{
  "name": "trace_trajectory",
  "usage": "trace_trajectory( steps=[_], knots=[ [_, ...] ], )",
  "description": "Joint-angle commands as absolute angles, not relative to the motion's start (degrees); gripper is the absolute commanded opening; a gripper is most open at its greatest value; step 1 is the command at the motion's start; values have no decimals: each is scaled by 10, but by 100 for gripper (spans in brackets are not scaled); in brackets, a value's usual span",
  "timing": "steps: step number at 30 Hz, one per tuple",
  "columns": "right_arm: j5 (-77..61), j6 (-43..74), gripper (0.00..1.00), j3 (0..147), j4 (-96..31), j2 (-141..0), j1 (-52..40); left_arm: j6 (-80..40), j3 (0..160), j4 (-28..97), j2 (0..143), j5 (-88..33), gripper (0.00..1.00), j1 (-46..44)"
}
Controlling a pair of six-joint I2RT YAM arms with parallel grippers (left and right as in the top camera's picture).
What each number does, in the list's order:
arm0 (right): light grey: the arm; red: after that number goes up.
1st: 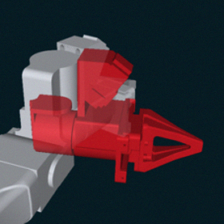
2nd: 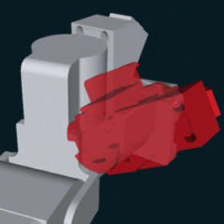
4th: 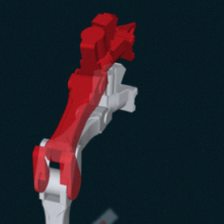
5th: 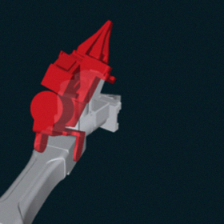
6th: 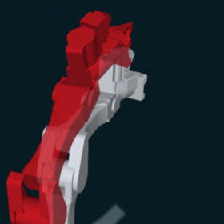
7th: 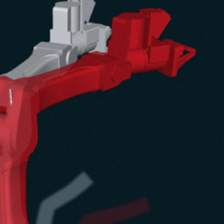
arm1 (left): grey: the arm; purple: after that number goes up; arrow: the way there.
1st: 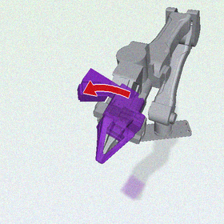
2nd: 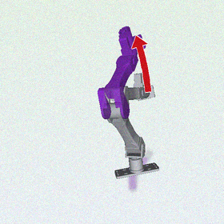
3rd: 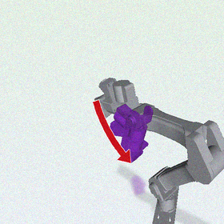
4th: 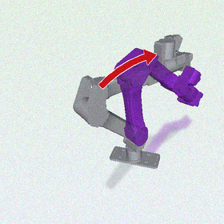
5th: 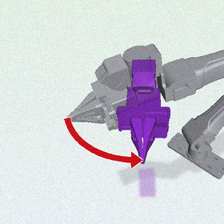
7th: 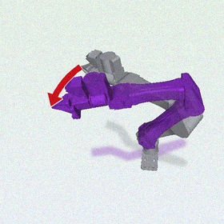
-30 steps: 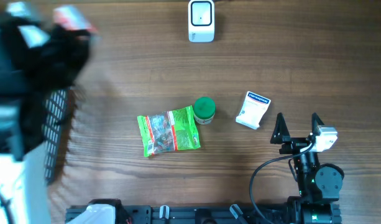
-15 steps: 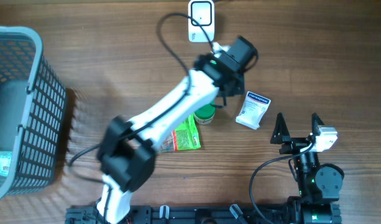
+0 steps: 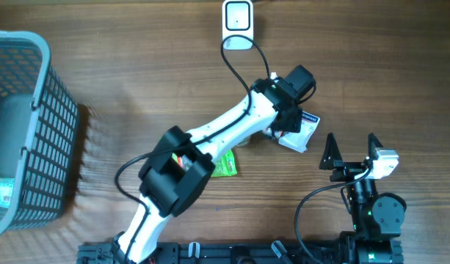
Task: Scan the item barcode
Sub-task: 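Place the red pack beside the Hansaplast box and release, then reach the left gripper into the basket and grasp the mint-green wipes pack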
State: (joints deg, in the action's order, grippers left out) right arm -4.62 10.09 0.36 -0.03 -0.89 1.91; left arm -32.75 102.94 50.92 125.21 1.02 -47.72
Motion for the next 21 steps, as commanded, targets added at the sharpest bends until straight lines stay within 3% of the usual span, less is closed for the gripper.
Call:
trace_trajectory(
  steps=[1,9,11,15,19,21],
  knots=[
    [-40,106,99,3,1,-6,17,-279,1091,527,1161,26,100,-448],
    [-40,106,100,3,1,-6,17,-210,1207,587,1003,82,100,-341],
    [-40,106,100,3,1,-6,17,-212,1207,623,945,155,100,-284],
    [-40,106,100,3,1,-6,17,-347,1207,741,872,287,100,-124],
    [-40,106,100,3,1,-6,17,-539,1205,883,864,245,100,138],
    [-40,106,100,3,1,-6,17,-578,1182,921,883,212,100,262]
  ],
)
